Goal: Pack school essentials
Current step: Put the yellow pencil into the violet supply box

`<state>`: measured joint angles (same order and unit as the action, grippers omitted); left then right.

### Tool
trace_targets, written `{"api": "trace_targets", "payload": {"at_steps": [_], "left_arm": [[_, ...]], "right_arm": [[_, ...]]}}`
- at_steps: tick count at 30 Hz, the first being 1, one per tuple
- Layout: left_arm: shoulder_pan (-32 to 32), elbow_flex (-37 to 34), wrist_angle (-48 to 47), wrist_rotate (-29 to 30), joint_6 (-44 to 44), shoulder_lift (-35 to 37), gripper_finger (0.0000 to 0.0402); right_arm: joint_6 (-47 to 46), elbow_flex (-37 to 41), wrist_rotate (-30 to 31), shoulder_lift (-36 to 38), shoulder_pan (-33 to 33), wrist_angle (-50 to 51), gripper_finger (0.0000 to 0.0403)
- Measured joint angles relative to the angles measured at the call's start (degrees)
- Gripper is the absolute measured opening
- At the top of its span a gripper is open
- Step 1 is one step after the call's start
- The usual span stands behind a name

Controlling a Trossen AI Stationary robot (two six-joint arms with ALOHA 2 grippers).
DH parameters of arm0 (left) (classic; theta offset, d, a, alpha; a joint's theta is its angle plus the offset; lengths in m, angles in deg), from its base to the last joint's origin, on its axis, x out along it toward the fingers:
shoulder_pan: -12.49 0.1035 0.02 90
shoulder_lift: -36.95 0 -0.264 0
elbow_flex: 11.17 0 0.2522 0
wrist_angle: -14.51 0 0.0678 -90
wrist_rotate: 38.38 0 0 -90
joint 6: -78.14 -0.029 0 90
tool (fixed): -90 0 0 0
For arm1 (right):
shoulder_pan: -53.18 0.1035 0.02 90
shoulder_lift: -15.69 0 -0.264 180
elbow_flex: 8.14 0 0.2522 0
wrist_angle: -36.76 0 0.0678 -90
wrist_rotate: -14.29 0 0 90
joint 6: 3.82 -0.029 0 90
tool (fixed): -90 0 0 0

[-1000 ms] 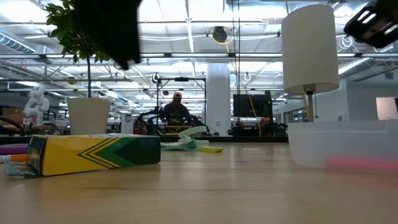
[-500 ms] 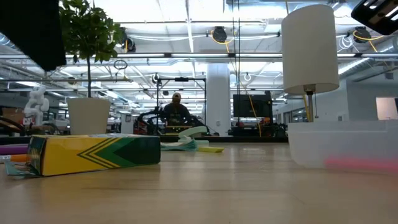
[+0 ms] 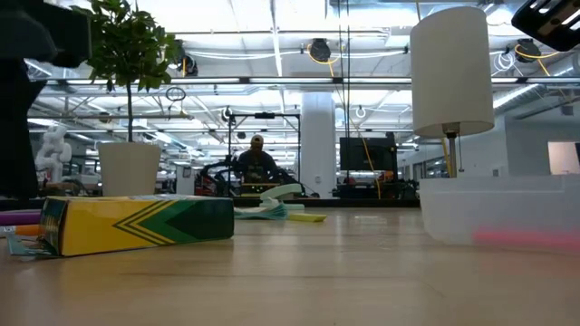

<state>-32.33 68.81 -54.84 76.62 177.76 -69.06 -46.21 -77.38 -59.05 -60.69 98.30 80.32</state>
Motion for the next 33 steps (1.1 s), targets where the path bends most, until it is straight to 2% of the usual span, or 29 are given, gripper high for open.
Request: {"api": "trace_targets", "payload": {"at_steps": [13, 22, 29, 33], "left_arm": [[0.04, -1.71, 2.46, 1.17, -3.17, -0.13, 0.0186], [-0.02, -9.66, 13.58, 2.15, -3.41, 0.24, 0.0186], [0.00, -10.41, 14.12, 2.13, -3.46, 0.11, 0.0185], [0.00, -10.41, 14.21, 2.24, -3.46, 0.07, 0.0163]], "right_arm": [[0.00, 0.00, 0.04, -0.02, 0.00, 0.00, 0.0000], [0.00, 0.00, 0.04, -0.02, 0.00, -0.02, 0.0000], [0.24, 0.00, 1.54, -0.04, -0.04, -0.02, 0.0000], [0.23, 0.00, 1.53, -0.04, -0.04, -0.02, 0.0000]]}}
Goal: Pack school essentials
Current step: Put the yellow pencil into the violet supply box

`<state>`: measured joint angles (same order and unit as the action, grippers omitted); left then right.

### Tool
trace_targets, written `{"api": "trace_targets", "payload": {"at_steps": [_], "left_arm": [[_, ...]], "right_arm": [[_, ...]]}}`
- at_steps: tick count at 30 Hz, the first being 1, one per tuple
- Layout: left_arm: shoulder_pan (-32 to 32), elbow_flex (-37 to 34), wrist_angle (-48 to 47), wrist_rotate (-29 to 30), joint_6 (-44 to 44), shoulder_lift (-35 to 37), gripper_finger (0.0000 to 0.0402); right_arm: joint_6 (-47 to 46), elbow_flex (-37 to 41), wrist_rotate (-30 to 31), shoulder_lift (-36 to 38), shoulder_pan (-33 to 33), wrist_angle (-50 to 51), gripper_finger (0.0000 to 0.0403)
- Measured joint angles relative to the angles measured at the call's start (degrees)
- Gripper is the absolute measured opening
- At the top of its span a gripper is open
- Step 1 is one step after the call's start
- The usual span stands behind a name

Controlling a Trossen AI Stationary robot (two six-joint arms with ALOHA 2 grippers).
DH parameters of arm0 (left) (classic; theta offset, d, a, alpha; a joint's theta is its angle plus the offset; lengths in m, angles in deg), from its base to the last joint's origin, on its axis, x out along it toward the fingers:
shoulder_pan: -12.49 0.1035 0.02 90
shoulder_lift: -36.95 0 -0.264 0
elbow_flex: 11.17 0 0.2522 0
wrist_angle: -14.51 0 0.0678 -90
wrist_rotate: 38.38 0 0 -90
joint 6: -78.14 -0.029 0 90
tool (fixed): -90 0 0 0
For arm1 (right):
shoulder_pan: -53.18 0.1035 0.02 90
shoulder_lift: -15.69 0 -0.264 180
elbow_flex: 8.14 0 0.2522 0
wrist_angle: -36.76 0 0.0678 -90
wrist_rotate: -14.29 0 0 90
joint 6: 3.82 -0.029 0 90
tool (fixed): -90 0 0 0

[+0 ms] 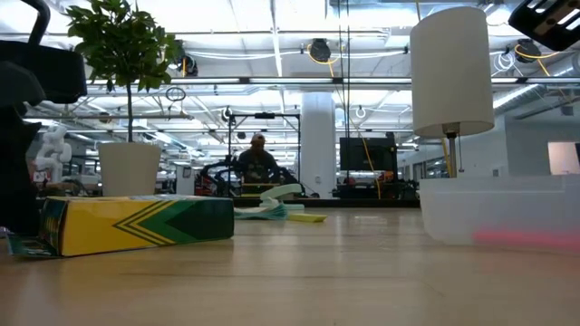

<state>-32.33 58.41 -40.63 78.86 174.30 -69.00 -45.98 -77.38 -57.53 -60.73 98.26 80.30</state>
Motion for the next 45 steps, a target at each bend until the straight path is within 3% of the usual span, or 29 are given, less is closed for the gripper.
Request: {"api": "trace_targets", "payload": {"at_steps": [8, 22, 36, 45], "left_arm": [[0.07, -0.05, 0.33, 0.24, 0.12, -0.11, 0.0089], [0.11, -0.11, 0.22, 0.69, -0.38, -0.20, 0.0039], [0.10, -0.17, -0.76, 1.26, -0.46, 1.05, 0.0031], [0.78, -0.38, -5.98, 3.36, -1.40, 7.74, 0.0031]], "right_arm": [[0.01, 0.00, 0.00, 0.00, 0.00, 0.00, 0.0000], [0.01, 0.00, 0.00, 0.00, 0.00, 0.00, 0.0000], [0.31, 0.00, 0.00, 0.00, 0.00, 0.00, 0.0000], [1.64, 0.02, 0.00, 0.00, 0.00, -1.34, 0.0000]]}}
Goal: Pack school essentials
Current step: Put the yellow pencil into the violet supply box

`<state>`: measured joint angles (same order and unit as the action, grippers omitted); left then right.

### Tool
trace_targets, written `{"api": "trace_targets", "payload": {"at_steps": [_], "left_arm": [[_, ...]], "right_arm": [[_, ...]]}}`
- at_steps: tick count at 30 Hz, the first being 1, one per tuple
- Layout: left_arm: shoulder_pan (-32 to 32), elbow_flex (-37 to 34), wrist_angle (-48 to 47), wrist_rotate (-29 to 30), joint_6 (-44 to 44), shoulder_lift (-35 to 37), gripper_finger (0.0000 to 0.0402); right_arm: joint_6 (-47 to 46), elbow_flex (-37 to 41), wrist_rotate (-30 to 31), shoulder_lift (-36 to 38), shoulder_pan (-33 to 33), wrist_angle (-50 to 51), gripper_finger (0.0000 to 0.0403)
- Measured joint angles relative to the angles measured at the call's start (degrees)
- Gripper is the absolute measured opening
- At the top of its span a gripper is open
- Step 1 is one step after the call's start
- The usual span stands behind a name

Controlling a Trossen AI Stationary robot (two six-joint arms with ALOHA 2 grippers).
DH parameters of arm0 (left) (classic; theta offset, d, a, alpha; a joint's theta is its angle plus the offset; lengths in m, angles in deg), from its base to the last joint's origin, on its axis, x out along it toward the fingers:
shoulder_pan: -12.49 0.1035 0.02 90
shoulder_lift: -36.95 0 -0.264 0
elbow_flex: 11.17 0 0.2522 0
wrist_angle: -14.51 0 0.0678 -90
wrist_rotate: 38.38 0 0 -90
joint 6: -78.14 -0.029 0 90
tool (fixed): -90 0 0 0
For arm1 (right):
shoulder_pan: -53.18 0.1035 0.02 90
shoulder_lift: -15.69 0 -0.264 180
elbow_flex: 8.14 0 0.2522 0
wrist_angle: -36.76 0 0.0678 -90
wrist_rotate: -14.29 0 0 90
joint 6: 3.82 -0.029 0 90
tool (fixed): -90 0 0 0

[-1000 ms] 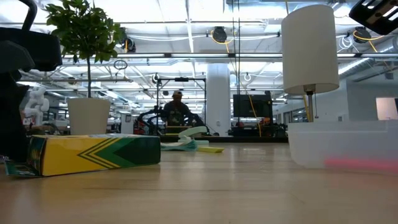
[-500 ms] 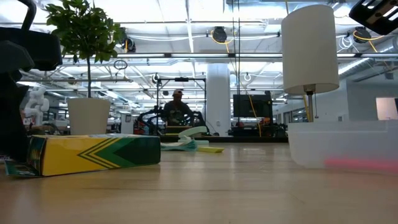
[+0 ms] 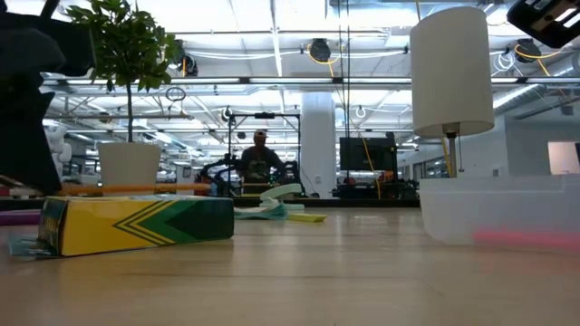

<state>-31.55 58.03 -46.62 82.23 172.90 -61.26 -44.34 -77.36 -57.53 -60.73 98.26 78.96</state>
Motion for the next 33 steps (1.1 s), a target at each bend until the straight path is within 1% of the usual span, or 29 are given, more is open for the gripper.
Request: {"api": "trace_targets", "payload": {"at_steps": [3, 6, 12, 14, 17, 19, 22, 26, 29, 33], "left_arm": [[0.75, 0.04, 0.52, 0.54, -2.80, 2.45, 0.0031], [2.03, 0.41, 0.90, 0.78, -7.00, 4.18, 0.0030], [5.62, 4.92, 0.98, 0.99, -20.54, 5.19, 0.0030], [7.07, 7.04, 1.00, 0.99, -25.35, 5.15, 0.0030], [9.06, 10.36, 1.42, 1.01, -32.75, 5.23, 0.0030], [10.17, 12.05, 2.95, 1.01, -38.28, 5.23, 0.0030], [11.62, 13.77, 7.27, 1.02, -46.86, 5.23, 0.0030], [12.80, 14.50, 13.75, 0.98, -55.74, 5.24, 0.0030], [13.38, 14.50, 16.61, 0.96, -59.36, 5.20, 0.0030], [13.68, 14.50, 17.70, 0.98, -60.35, 5.20, 0.0030]], "right_arm": [[1.46, 0.00, 0.43, 0.00, 0.01, -1.25, 0.0000], [2.37, 0.00, 2.41, 0.00, 0.02, -1.76, 0.0000], [2.46, 0.00, 3.16, 0.00, 0.00, -2.65, 0.0000], [2.48, 0.00, 4.94, 0.00, 0.02, -3.19, 0.0000], [3.39, 0.00, 9.86, 0.00, 0.02, -4.22, 0.0000], [4.46, 0.00, 11.78, 0.00, 0.00, -4.79, 0.0003], [6.28, 0.00, 13.94, 0.00, 0.02, -5.53, 0.0019], [10.06, 0.00, 16.48, 0.00, 0.04, -7.09, 0.0054], [12.90, 0.00, 19.36, 0.00, 0.04, -8.26, 0.0086], [19.37, 0.00, 21.42, 0.00, 0.04, -10.63, 0.0133]]}}
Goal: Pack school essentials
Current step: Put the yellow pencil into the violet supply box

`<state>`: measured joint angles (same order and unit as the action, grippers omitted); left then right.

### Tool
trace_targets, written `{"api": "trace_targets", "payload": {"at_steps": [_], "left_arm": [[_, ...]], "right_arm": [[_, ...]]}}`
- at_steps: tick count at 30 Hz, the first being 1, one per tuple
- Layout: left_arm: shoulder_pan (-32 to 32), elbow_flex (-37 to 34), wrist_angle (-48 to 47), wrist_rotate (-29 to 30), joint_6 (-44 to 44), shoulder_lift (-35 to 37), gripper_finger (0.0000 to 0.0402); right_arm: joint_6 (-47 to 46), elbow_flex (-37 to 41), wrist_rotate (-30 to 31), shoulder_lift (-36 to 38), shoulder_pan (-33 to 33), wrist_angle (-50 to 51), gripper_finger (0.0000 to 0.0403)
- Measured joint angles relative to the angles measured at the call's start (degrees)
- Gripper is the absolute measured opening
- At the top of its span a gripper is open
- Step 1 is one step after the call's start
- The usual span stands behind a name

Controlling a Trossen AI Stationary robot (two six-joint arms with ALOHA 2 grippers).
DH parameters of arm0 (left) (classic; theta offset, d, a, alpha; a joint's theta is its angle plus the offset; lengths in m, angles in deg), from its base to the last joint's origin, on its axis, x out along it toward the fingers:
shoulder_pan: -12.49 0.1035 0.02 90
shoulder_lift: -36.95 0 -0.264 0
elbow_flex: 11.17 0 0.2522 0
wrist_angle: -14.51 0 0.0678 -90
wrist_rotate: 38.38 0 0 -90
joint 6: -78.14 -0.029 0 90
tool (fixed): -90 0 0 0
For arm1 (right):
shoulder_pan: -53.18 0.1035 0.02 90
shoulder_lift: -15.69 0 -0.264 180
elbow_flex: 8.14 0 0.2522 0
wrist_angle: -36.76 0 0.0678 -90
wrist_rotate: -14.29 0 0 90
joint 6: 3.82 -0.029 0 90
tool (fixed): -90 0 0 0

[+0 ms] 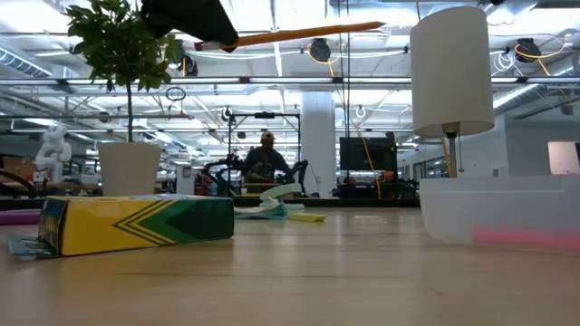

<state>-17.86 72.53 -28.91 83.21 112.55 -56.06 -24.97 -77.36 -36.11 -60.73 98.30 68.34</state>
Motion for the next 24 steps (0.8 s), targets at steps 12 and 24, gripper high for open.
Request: {"api": "trace_targets", "payload": {"at_steps": [12, 24], "left_arm": [[0.84, 0.02, 3.03, -3.39, -2.74, -5.13, 0.0030], [1.40, 0.07, 6.52, -6.62, -6.17, -6.80, 0.0030]], "right_arm": [[11.39, 0.00, 5.58, 0.00, -0.06, 0.39, 0.0252], [10.00, 3.54, 5.31, -0.02, -2.00, -0.32, 0.0263]]}}
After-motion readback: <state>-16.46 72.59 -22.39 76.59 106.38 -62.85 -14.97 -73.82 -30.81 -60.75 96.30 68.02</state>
